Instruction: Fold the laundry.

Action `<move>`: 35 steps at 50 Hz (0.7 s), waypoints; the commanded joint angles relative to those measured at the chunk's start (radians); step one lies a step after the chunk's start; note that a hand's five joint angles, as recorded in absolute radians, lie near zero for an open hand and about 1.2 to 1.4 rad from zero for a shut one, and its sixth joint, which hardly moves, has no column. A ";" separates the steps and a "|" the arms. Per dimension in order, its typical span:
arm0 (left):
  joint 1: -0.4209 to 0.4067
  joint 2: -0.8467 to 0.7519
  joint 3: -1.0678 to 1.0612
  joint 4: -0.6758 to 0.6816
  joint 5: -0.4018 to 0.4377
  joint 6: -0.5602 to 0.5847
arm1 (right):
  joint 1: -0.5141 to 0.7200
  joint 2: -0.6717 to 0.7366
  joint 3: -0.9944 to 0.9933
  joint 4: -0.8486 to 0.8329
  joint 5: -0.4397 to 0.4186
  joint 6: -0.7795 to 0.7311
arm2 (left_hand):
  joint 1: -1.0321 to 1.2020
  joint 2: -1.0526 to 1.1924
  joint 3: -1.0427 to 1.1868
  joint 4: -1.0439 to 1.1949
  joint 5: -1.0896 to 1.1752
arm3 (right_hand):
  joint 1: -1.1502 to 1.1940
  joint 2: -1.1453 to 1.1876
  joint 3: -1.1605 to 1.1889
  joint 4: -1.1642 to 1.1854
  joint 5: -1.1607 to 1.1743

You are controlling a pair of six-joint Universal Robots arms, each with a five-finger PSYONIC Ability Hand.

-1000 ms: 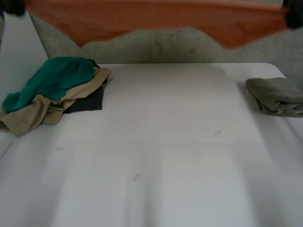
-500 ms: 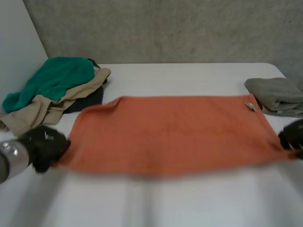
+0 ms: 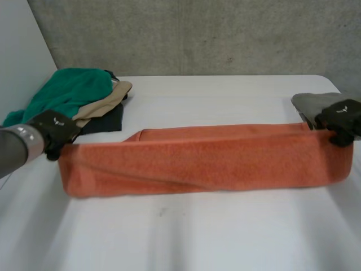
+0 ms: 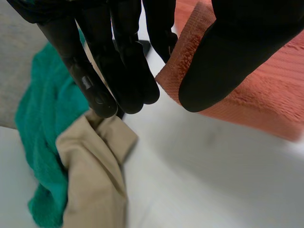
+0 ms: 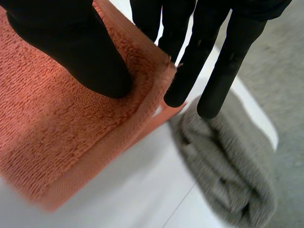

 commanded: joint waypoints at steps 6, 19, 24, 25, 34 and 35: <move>-0.073 -0.296 0.365 0.101 -0.116 -0.129 | 0.144 0.186 -0.162 -0.297 0.182 0.109 | 0.236 0.199 0.203 0.193 0.227 | 0.271 0.225 0.213 0.202 0.184; -0.115 -0.447 0.555 0.124 -0.139 -0.151 | 0.216 0.343 -0.277 -0.432 0.264 0.069 | -0.075 -0.112 -0.108 -0.117 -0.084 | -0.236 -0.282 -0.294 -0.306 -0.324; -0.135 -0.456 0.551 0.165 -0.067 -0.171 | 0.232 0.378 -0.299 -0.443 0.342 0.038 | -0.986 -1.023 -1.019 -1.028 -0.995 | -0.950 -0.996 -1.008 -1.020 -1.038; -0.138 -0.456 0.549 0.173 -0.063 -0.174 | 0.232 0.380 -0.300 -0.443 0.359 0.038 | -0.986 -1.023 -1.019 -1.028 -0.995 | -0.950 -0.996 -1.008 -1.020 -1.038; -0.130 -0.407 0.488 0.211 -0.101 -0.224 | 0.235 0.343 -0.260 -0.436 0.420 0.109 | -0.986 -1.023 -1.019 -1.028 -0.995 | -0.950 -0.996 -1.008 -1.020 -1.038; -0.127 -0.400 0.479 0.211 -0.101 -0.229 | 0.233 0.334 -0.251 -0.436 0.420 0.116 | -0.986 -1.023 -1.019 -1.028 -0.995 | -0.950 -0.996 -1.008 -1.020 -1.038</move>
